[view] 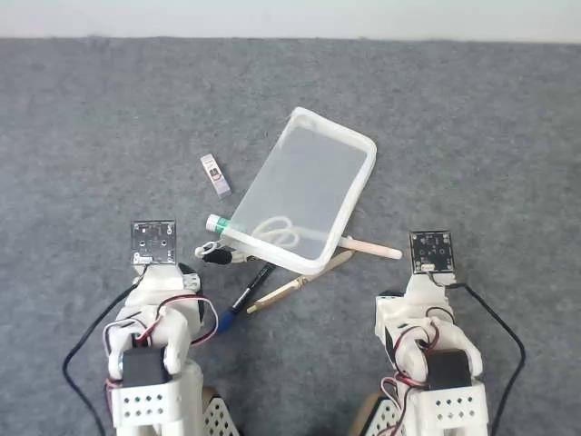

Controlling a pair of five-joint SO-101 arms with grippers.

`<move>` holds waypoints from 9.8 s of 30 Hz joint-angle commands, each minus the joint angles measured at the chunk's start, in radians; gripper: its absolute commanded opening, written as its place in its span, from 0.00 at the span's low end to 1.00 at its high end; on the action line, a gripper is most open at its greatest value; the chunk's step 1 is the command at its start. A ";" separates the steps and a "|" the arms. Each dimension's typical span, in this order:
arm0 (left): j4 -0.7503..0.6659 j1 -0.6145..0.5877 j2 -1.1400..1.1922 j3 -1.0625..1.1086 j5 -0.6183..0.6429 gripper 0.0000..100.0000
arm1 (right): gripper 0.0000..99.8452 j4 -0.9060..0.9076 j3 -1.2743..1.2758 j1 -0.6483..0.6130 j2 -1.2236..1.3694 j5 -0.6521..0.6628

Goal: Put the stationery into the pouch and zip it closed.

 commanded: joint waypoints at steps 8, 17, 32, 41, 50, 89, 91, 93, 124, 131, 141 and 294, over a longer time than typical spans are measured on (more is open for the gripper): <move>0.023 -0.196 -0.008 -0.128 -0.003 0.01 | 0.01 -0.048 -0.327 0.053 -0.016 -0.009; -0.015 -0.270 -0.008 -0.131 -0.002 0.01 | 0.01 -0.236 -0.397 -0.196 -0.015 0.107; -0.054 -0.358 -0.008 -0.125 -0.002 0.01 | 0.01 -0.415 -0.400 -0.581 -0.012 0.305; -0.068 -0.358 -0.008 -0.110 -0.002 0.01 | 0.01 -0.414 -0.489 -0.716 0.139 0.253; -0.069 -0.361 -0.008 -0.107 -0.002 0.01 | 0.16 -0.435 -0.753 -0.791 0.638 -0.086; -0.121 -0.364 -0.008 -0.051 -0.006 0.01 | 0.16 -0.760 -1.274 -0.812 1.856 -0.577; -0.121 -0.364 -0.008 -0.051 -0.006 0.01 | 0.16 -0.757 -1.274 -0.808 1.868 -0.577; -0.121 -0.364 -0.008 -0.050 -0.006 0.01 | 0.16 -0.728 -1.281 -0.808 1.882 -0.577; -0.121 -0.365 -0.008 -0.048 -0.008 0.01 | 0.26 -0.565 -1.444 -0.765 2.072 -0.160; -0.121 -0.365 -0.008 -0.048 -0.008 0.01 | 0.17 -0.585 -1.488 -0.765 2.164 -0.115; -0.121 -0.365 -0.008 -0.041 -0.008 0.01 | 0.09 -0.570 -1.514 -0.750 2.193 -0.114; -0.161 -0.359 -0.006 -0.013 -0.011 0.01 | 0.01 -0.025 -1.056 -0.249 1.372 0.264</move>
